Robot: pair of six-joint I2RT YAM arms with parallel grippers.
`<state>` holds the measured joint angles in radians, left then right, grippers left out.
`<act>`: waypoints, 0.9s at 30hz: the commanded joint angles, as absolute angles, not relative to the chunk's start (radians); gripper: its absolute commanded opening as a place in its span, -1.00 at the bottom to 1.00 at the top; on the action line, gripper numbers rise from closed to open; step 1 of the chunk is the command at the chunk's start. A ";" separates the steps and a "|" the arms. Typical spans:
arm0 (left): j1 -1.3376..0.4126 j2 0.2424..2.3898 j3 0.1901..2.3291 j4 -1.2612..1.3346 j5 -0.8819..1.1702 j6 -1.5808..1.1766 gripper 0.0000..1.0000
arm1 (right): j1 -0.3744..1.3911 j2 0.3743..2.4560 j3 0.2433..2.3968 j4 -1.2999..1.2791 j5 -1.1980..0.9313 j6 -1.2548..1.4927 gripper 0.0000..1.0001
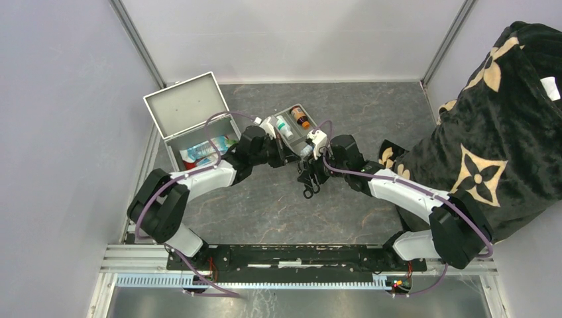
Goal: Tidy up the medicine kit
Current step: Pick up the scissors from the center of the board, then place the scissors in the medicine box.
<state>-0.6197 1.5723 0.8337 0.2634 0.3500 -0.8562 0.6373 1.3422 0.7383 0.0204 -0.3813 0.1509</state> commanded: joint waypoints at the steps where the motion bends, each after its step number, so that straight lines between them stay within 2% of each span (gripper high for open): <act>1: -0.622 1.462 0.856 0.256 0.390 -0.736 -0.95 | 0.633 1.320 0.794 0.010 -0.481 0.093 0.09; 6: -0.613 1.329 0.846 0.150 0.349 -0.624 -0.95 | 0.629 1.293 0.811 0.037 -0.578 0.098 0.02; 10: -0.572 1.239 0.847 0.043 0.289 -0.580 -0.96 | 0.629 1.256 0.823 0.133 -0.630 0.153 0.18; 15: -0.492 1.158 0.841 -0.025 0.296 -0.544 -0.95 | 0.629 1.188 0.818 0.262 -0.547 0.208 0.29; 18: -0.459 1.145 0.875 -0.099 0.266 -0.507 -0.95 | 0.630 1.168 0.827 0.255 -0.469 0.200 0.31; 23: -0.277 1.110 0.914 -0.215 0.183 -0.531 -0.95 | 0.628 1.166 0.822 0.208 -0.417 0.184 0.31; 27: -0.134 1.066 0.920 -0.198 0.178 -0.600 -0.95 | 0.628 1.171 0.807 0.202 -0.428 0.198 0.32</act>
<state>-0.2436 1.1301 0.8639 -0.1787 0.2260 -0.5598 0.6319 1.1770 0.7979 0.1902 -0.4492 0.1864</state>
